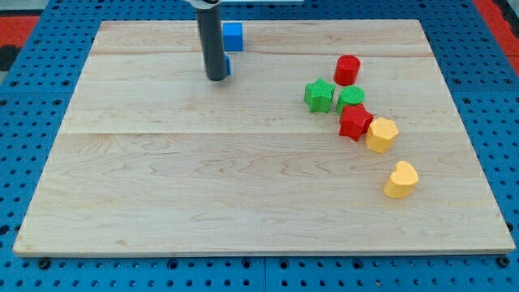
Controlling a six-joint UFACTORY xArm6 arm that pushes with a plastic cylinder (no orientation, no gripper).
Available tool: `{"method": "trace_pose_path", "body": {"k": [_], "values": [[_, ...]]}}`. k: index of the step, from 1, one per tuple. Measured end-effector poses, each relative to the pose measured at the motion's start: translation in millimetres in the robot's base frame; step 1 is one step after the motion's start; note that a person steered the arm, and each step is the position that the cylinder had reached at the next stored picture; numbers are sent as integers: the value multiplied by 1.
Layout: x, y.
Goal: Place the red circle below blue triangle
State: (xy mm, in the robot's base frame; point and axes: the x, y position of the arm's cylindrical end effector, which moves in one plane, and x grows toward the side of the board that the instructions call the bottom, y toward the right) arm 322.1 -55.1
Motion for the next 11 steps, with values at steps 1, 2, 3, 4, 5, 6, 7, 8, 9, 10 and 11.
{"method": "trace_pose_path", "body": {"k": [1, 2, 3, 4, 5, 6, 7, 8, 9, 10, 11], "values": [[-8, 11], [23, 42], [29, 94], [29, 68], [29, 15], [29, -29], [29, -32], [29, -32], [21, -41], [21, -42], [36, -35]]}}
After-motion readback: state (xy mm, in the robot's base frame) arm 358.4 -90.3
